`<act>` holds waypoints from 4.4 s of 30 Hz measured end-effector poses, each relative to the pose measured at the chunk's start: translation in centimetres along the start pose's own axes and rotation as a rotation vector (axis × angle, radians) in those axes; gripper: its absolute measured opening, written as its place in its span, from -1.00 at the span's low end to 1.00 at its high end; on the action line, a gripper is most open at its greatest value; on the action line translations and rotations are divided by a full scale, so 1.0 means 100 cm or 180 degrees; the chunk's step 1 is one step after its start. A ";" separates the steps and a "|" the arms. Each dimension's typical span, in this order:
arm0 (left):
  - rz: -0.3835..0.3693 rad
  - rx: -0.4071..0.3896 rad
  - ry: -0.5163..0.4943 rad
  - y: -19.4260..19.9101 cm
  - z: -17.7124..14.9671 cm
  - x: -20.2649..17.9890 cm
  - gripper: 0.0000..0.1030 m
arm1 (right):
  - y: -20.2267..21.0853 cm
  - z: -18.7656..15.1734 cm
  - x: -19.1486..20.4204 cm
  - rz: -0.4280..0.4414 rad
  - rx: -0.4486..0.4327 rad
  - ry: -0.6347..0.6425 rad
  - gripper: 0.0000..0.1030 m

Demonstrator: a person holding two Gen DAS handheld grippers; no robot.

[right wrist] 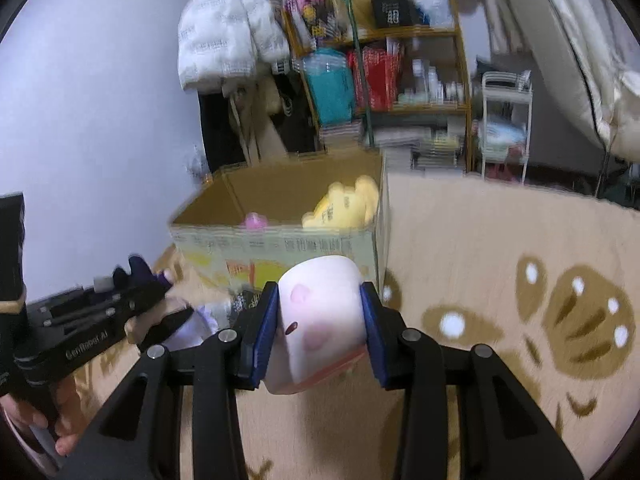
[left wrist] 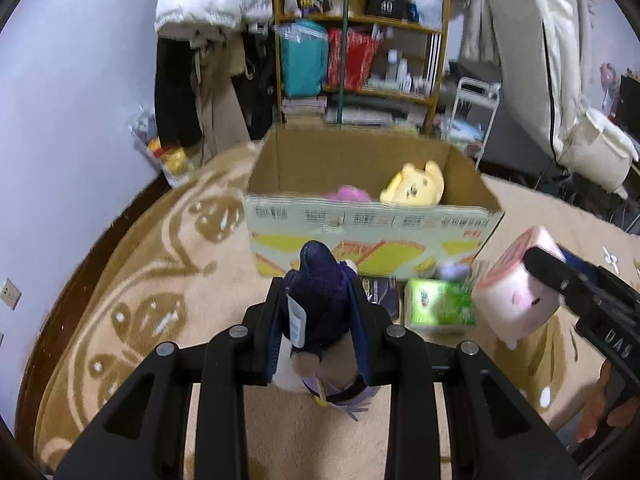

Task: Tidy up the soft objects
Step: 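Lift the doll and pig cushion with both tools and carry them over the box, then open the left tool to drop the doll while the right tool drops the pig cushion, then move both tools back down toward the white chick plush and tissue packs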

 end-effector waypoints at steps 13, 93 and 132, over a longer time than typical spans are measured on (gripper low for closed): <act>0.0359 -0.0692 -0.0335 0.043 0.027 -0.014 -0.44 | 0.021 0.036 0.014 -0.0008 -0.0600 0.0147 -0.18; 0.0478 -0.0697 -0.0439 -0.034 0.082 0.007 0.55 | -0.070 0.077 0.018 0.0220 -0.0400 0.0240 0.43; 0.0372 -0.0133 0.0005 0.039 0.014 0.027 0.86 | 0.028 0.035 0.011 0.0117 -0.0265 0.0222 1.00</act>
Point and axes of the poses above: each gripper's, at about its wrist camera, not at the fingertips, and y roughly against the way its jaws point, x to its left, z to its top, the point moved 3 cm from there along -y, roughly the way its jaws point, and after that the axes turned 11 degrees about -z, right-handed, at the moved point
